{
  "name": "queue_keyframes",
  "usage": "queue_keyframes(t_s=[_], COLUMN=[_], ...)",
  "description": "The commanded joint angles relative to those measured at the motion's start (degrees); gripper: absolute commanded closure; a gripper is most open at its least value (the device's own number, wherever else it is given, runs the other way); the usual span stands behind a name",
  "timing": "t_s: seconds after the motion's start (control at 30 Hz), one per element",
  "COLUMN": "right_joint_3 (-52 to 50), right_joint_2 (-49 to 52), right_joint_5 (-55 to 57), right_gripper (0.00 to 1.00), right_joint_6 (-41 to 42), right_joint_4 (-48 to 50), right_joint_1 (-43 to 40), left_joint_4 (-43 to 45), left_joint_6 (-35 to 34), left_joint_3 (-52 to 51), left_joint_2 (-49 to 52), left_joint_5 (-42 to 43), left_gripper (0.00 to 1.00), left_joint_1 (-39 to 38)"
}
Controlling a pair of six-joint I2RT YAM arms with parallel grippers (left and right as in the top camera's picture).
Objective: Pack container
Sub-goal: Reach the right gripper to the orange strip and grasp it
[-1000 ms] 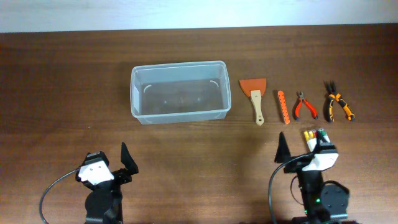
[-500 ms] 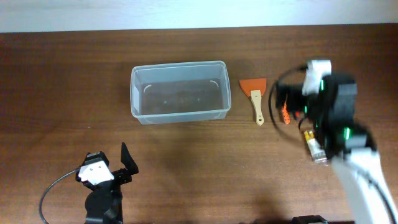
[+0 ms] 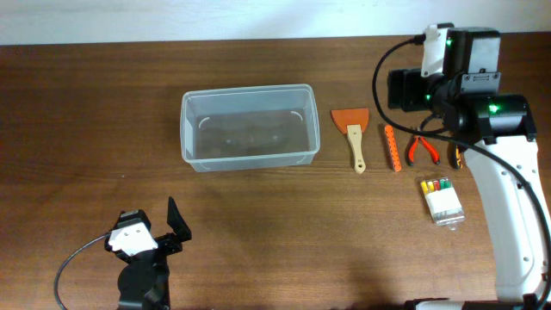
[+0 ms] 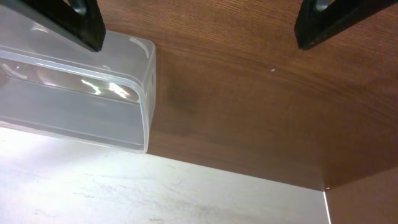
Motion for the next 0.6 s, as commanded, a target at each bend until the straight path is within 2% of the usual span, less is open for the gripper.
queue_keyframes(t_s=[0.0,0.13,0.37,0.57], right_joint_3=[1.11,0.00,-2.71,-2.71], right_joint_2=[2.45,5.60,13.77,19.15], right_joint_5=[9.35,11.69,10.19,8.44], right_gripper=[0.19,0.20,0.20,0.30], right_joint_6=[-1.49,-2.78,-2.95,-2.95], right_joint_4=[-4.55,-8.63,-8.79,-7.61], right_joint_1=[0.20,0.20,0.20,0.20], left_joint_4=[-0.09,-0.09,-0.09,-0.09], left_joint_6=[0.50,0.50,0.50,0.50], left_joint_3=[-0.20,-0.20,-0.20,-0.20], left_joint_2=[-0.26,-0.26,-0.26,-0.26], left_joint_5=[-0.20,-0.22,-0.22,-0.20], left_gripper=[0.01,0.01,0.01,0.01], left_joint_1=[-0.17,-0.17,-0.17,-0.17])
